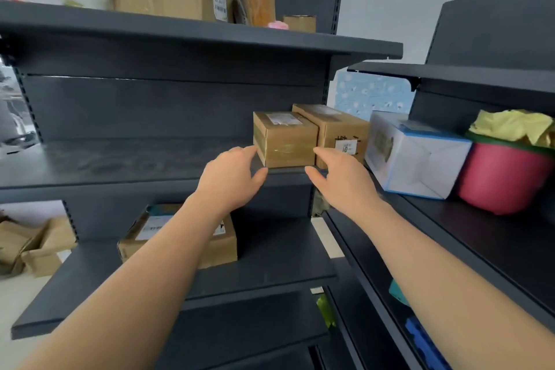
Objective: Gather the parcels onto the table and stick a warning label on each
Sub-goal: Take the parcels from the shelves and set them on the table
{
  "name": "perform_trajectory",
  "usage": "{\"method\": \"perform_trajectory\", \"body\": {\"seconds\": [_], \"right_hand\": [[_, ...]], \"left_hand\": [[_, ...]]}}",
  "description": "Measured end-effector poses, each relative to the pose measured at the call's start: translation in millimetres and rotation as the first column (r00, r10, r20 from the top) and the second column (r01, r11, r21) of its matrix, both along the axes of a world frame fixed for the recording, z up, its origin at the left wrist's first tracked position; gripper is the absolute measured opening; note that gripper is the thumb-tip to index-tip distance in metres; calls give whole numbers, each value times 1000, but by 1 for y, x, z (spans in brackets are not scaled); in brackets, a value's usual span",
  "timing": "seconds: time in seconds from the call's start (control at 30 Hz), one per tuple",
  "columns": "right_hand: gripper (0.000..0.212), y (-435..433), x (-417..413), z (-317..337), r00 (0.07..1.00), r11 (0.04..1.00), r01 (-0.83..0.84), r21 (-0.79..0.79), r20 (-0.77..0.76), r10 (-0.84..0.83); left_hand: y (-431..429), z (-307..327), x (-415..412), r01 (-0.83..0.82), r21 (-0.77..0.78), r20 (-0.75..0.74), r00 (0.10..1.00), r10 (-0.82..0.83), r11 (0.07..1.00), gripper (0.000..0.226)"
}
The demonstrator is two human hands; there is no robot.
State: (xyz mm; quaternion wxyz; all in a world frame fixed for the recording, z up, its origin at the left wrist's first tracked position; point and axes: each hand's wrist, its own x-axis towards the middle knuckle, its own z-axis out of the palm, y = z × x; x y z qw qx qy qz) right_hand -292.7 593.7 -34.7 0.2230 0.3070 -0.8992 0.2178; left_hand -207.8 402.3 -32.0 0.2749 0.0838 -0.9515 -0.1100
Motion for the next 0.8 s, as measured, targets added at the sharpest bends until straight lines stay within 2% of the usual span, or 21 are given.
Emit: {"method": "perform_trajectory", "body": {"seconds": [0.17, 0.43, 0.57, 0.67, 0.8], "right_hand": [[53, -42, -61, 14, 998, 997, 71, 32, -2, -71], [50, -89, -131, 28, 982, 979, 190, 73, -6, -190], [43, -99, -140, 17, 984, 981, 176, 83, -31, -174], [37, -106, -142, 12, 990, 993, 122, 8, -78, -121], [27, -118, -150, 11, 998, 996, 4, -91, -55, -10]], "left_hand": [[-42, 10, -69, 54, 8, 32, 998, -54, 999, 43], [-78, 19, -157, 244, 40, 70, 967, -246, 969, 51], [-93, 13, -173, 309, 86, 38, 949, -313, 947, 44], [-110, 7, -175, 310, 103, 29, 949, -314, 945, 44], [-132, 2, -172, 274, 129, 47, 958, -282, 953, 44]]}}
